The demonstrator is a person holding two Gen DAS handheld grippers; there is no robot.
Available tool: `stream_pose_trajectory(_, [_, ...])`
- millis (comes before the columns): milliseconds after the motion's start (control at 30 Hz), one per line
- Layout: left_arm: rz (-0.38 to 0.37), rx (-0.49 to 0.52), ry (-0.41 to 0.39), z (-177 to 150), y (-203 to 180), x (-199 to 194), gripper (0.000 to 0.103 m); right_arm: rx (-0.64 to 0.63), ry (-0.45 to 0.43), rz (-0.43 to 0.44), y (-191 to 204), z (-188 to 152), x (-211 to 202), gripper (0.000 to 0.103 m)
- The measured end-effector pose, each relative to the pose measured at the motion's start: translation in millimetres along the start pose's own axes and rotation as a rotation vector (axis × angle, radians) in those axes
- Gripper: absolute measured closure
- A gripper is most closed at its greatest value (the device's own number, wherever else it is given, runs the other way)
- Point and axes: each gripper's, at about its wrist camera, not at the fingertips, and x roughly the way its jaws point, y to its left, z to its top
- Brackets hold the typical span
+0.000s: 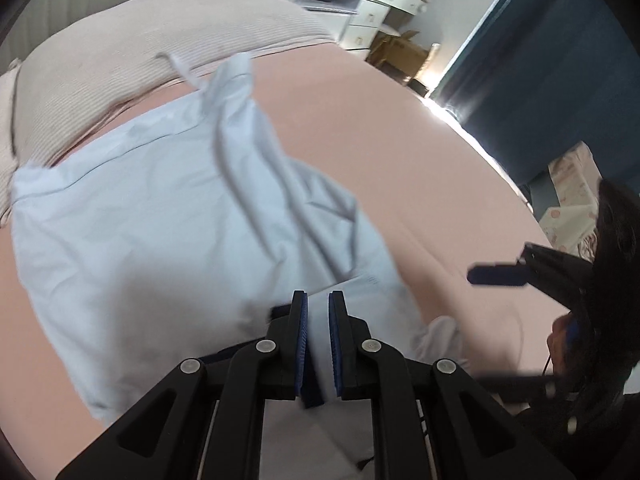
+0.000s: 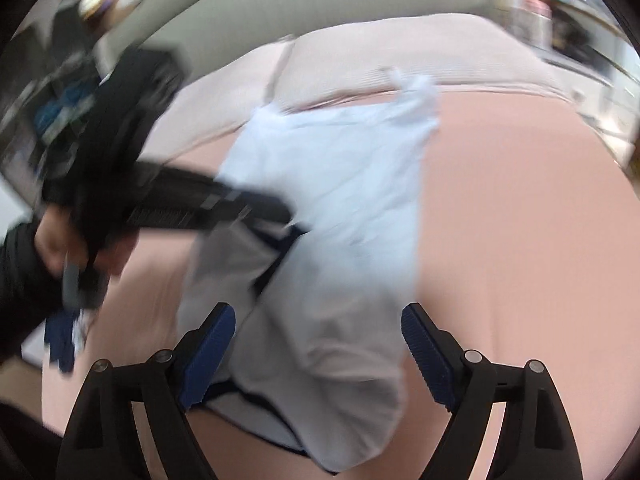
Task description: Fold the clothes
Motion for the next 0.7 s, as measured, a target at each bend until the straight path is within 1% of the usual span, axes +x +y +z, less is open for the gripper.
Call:
stream_pose_trajectory(100, [-0.02,0.022,0.003,-2.7,-17.4,8.6,0.094,0.048,0.025,-0.097,-12.9,0.0,8.3,0.018])
stream_pose_trajectory(133, [-0.027,0.029,0.006,-3.7,-23.2,12.7,0.094,0.063,0.044,-0.12,-17.8,-1.6,12.8,0.018])
stream_pose_trajectory(200, [-0.044,0.032,0.024,-4.1,-27.9,26.6,0.094,0.124,0.084,-0.139,-29.8,-5.1,21.3,0.022])
stream_pose_trajectory(233, [-0.05,0.034,0.036,-3.4,-28.9,33.7,0.094,0.156,0.097,-0.145,-35.6,-6.3,24.3,0.038])
stream_pose_trajectory(267, [-0.051,0.034,0.049,-4.4,-30.0,39.1,0.094,0.19,0.103,-0.149,-41.4,-6.7,26.1,0.057])
stream_pose_trajectory(333, [-0.044,0.034,0.074,-10.3,-35.0,43.6,0.094,0.252,0.113,-0.127,-52.9,-10.5,30.8,0.067])
stream_pose_trajectory(400, [-0.038,0.031,0.095,-15.8,-38.3,47.5,0.094,0.275,0.117,-0.107,-57.1,-12.7,34.1,0.067])
stream_pose_trajectory(467, [-0.039,0.018,0.097,-21.2,-37.2,46.3,0.094,0.252,0.108,-0.092,-52.0,-11.8,35.1,0.068])
stream_pose_trajectory(533, [-0.042,0.005,0.096,-23.9,-36.0,44.2,0.094,0.218,0.109,-0.052,-44.5,-9.5,37.2,0.068])
stream_pose_trajectory(567, [-0.042,0.002,0.098,-24.5,-35.4,43.8,0.094,0.197,0.123,-0.038,-40.1,-9.3,40.2,0.068])
stream_pose_trajectory(633, [-0.04,-0.002,0.104,-24.8,-33.9,44.0,0.094,0.142,0.198,-0.03,-28.9,-12.0,53.0,0.068])
stream_pose_trajectory(700, [-0.029,0.003,0.118,-21.9,-31.5,47.2,0.094,0.092,0.288,-0.046,-20.0,-19.1,65.5,0.068])
